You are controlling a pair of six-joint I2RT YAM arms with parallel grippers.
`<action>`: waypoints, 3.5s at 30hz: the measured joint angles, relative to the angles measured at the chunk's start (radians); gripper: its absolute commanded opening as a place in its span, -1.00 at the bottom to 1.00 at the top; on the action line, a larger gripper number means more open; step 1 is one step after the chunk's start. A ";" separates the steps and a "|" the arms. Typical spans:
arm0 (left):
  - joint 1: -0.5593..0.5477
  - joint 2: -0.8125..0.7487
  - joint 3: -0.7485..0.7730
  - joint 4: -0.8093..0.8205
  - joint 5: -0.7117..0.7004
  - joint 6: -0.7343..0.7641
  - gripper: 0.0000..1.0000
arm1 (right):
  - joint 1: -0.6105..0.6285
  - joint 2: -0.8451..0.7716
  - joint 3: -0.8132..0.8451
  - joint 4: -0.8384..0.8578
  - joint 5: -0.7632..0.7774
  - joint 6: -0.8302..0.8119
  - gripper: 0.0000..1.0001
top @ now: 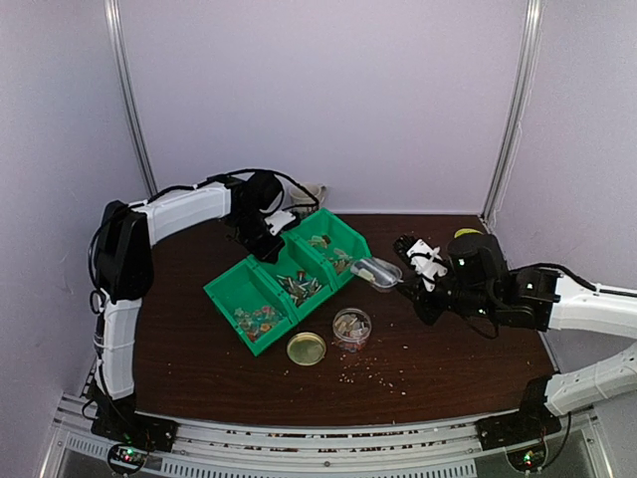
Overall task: Pack the candies
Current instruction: Place the fake candies in the packing box, then put down the spatula at the corner of the board.
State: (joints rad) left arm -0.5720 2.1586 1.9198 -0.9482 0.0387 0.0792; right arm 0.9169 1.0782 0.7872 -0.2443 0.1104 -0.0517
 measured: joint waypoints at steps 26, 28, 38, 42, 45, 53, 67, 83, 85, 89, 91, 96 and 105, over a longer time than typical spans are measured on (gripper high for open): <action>0.039 0.218 0.212 -0.087 0.014 0.088 -0.90 | 0.133 0.064 0.113 -0.270 0.068 0.034 -1.00; 0.039 0.224 0.212 -0.096 0.021 0.088 -0.86 | 0.133 0.069 0.124 -0.286 0.072 0.034 -1.00; 0.038 0.232 0.222 -0.084 0.031 0.088 -0.28 | 0.133 0.117 0.164 -0.352 0.075 0.041 -1.00; 0.038 0.232 0.223 -0.078 0.013 0.084 -0.14 | 0.133 0.140 0.176 -0.386 0.075 0.041 -1.00; 0.038 0.232 0.224 -0.075 -0.006 0.079 0.07 | 0.138 0.145 0.177 -0.412 0.074 0.040 -1.00; 0.038 0.193 0.223 -0.082 -0.077 0.016 0.56 | 0.163 0.179 0.248 -0.495 0.077 0.032 -1.00; 0.030 -0.150 0.060 -0.134 -0.218 -0.266 0.96 | 0.182 0.278 0.343 -0.635 0.124 0.002 -1.00; -0.077 -0.549 -0.509 0.018 -0.262 -0.362 0.96 | 0.218 0.403 0.500 -0.776 0.188 -0.044 -1.00; -0.077 -0.586 -0.555 0.056 -0.269 -0.362 0.96 | 0.227 0.434 0.521 -0.805 0.211 -0.052 -1.00; -0.077 -0.639 -0.622 0.117 -0.271 -0.362 0.96 | 0.257 0.474 0.553 -0.849 0.264 -0.067 -1.00; -0.077 -0.642 -0.628 0.138 -0.271 -0.362 0.96 | 0.275 0.488 0.572 -0.869 0.294 -0.078 -1.00; -0.077 -0.642 -0.644 0.175 -0.267 -0.362 0.96 | 0.305 0.521 0.609 -0.901 0.362 -0.112 -1.00; -0.077 -0.649 -0.655 0.201 -0.267 -0.362 0.96 | 0.278 0.459 0.516 -0.770 0.444 -0.125 -1.00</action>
State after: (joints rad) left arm -0.6491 1.5097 1.2648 -0.7475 -0.2279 -0.2825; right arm 1.1950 1.5368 1.3029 -1.0142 0.5549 -0.1764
